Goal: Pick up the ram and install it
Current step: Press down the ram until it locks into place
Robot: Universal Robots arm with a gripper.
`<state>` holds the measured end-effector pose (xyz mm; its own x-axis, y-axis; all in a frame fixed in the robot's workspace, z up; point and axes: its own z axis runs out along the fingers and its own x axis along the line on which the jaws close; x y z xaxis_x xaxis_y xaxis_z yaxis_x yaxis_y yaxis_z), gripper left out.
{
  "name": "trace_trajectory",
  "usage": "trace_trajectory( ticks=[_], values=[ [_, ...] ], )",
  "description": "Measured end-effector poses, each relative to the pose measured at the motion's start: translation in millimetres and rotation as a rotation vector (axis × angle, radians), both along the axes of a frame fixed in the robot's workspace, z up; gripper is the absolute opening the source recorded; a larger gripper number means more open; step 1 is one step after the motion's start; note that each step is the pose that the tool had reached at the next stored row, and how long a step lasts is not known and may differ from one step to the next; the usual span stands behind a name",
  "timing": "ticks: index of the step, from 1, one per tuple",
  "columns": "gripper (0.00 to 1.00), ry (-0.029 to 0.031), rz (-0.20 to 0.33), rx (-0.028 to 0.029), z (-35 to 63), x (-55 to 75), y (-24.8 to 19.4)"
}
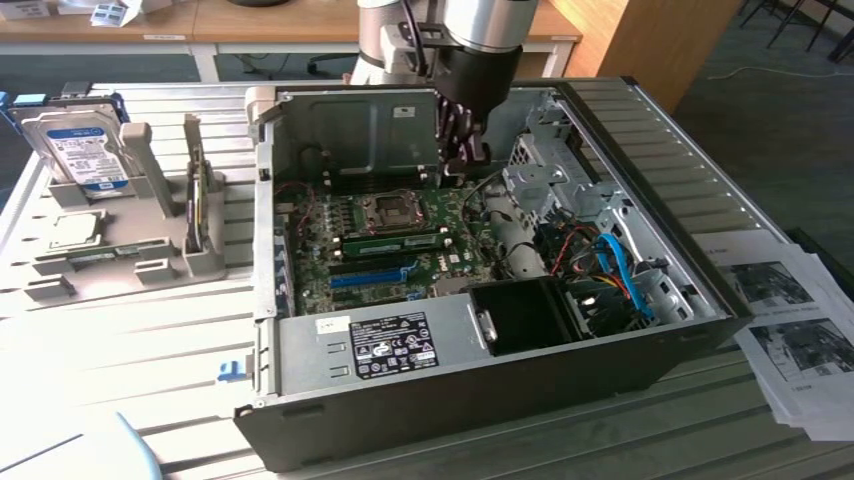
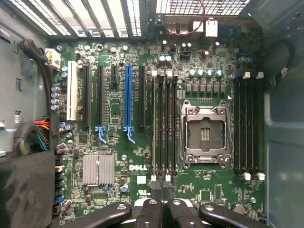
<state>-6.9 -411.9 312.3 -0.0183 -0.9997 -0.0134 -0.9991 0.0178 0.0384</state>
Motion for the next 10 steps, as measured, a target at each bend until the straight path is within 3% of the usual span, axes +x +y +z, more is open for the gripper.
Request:
trace_trajectory(
  ticks=[10],
  values=[
    [0.09,-0.0021,0.000,0.0001,-14.9,0.0,0.0]
  ],
)
